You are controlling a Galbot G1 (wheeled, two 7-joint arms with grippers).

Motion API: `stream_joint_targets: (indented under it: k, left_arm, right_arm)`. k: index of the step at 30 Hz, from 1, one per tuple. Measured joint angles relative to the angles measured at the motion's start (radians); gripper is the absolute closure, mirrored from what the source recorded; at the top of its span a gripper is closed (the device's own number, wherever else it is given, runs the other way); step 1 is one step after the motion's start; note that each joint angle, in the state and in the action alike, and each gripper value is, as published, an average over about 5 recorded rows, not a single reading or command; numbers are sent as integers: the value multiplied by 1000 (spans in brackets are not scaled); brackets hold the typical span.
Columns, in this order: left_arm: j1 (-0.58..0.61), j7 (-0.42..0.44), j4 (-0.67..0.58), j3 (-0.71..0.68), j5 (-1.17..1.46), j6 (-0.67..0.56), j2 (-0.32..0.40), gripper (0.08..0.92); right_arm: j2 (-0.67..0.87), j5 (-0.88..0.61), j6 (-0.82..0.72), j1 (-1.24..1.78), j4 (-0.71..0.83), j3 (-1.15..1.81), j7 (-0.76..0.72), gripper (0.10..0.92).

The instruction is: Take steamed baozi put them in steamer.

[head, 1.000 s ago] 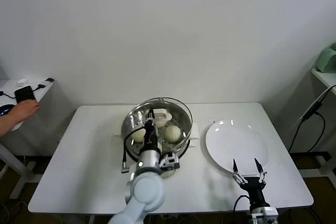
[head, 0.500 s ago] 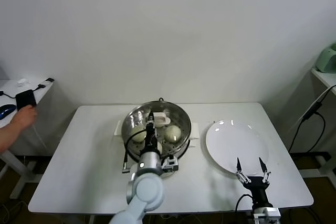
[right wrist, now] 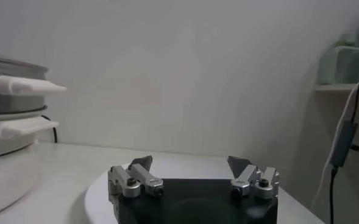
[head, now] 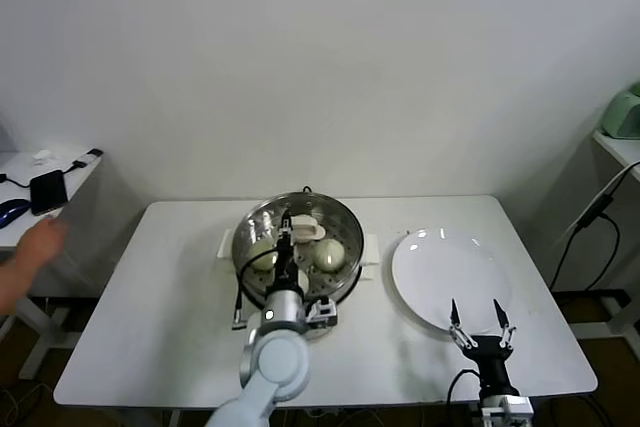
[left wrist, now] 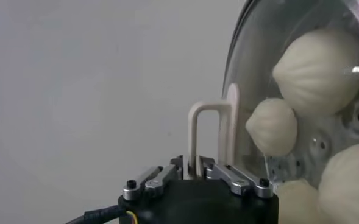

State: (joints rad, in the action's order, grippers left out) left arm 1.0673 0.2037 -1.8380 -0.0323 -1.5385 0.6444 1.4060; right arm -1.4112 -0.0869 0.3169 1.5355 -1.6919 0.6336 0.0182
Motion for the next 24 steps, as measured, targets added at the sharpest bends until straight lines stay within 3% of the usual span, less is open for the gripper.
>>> stream_joint_targets:
  k: [16, 24]
  left_arm:
    - [55, 5, -181, -4, 164, -37, -69, 216]
    - [104, -117, -285, 70, 462, -188, -81, 177]
  right_arm:
    - [3, -2, -14, -2, -5, -9, -11, 202]
    - [16, -28, -4, 9, -18, -17, -8, 202]
